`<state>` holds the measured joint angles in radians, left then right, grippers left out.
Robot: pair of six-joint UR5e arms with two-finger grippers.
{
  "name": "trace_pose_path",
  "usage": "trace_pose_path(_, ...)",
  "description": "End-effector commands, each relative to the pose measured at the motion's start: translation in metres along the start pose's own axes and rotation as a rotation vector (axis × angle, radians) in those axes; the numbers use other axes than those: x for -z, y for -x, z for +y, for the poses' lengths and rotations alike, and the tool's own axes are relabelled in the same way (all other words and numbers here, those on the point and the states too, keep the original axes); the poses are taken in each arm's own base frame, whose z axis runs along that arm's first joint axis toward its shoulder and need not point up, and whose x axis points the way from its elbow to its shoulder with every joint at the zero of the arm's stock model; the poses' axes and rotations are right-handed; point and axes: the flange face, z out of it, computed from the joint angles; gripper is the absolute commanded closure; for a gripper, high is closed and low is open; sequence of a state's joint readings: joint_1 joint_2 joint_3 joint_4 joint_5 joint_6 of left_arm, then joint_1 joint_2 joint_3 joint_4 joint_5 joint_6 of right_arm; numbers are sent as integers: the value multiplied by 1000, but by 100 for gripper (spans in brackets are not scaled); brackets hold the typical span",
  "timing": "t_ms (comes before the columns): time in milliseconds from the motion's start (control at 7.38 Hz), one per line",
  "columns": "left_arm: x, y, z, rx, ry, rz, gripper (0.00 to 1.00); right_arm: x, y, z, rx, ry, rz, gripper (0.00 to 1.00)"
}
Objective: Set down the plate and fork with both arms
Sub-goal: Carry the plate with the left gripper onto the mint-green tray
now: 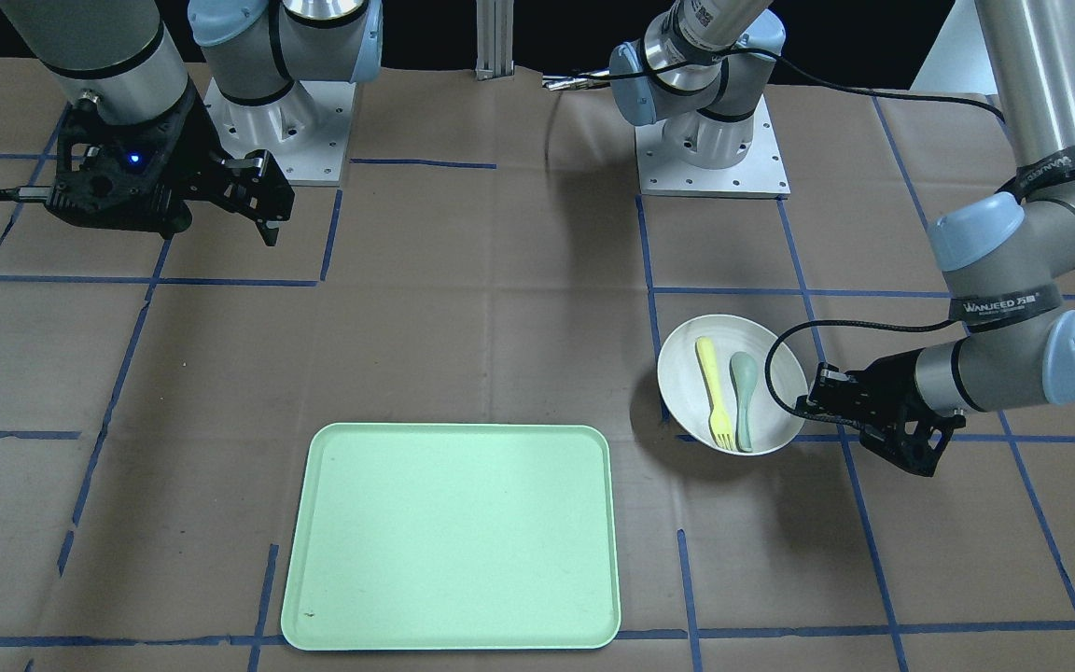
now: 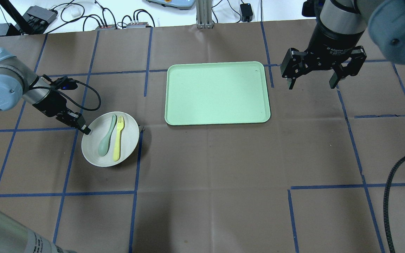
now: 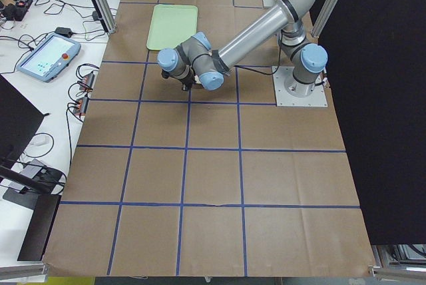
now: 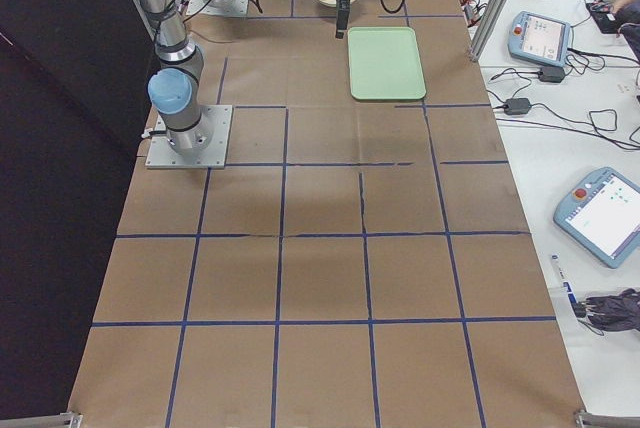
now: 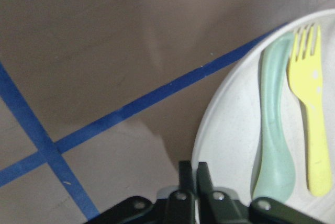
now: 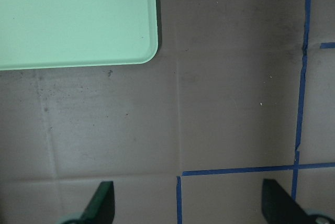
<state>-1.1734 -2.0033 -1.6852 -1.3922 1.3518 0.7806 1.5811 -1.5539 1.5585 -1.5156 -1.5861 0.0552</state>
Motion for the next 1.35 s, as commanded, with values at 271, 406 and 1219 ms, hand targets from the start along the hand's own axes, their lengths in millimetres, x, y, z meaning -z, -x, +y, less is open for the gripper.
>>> trace_pose_path(271, -5, -100, -73, 122, -44, -13, 100, 0, 0, 0, -1, 0, -1, 0)
trace_pose_path(406, -4, -123, -93, 135, -52, -23, 100, 0, -1, 0, -1, 0, 0, 0)
trace_pose_path(1219, -68, -223, -243, 45, -56, -33, 100, 0, 1, 0, 0, 0, -1, 0)
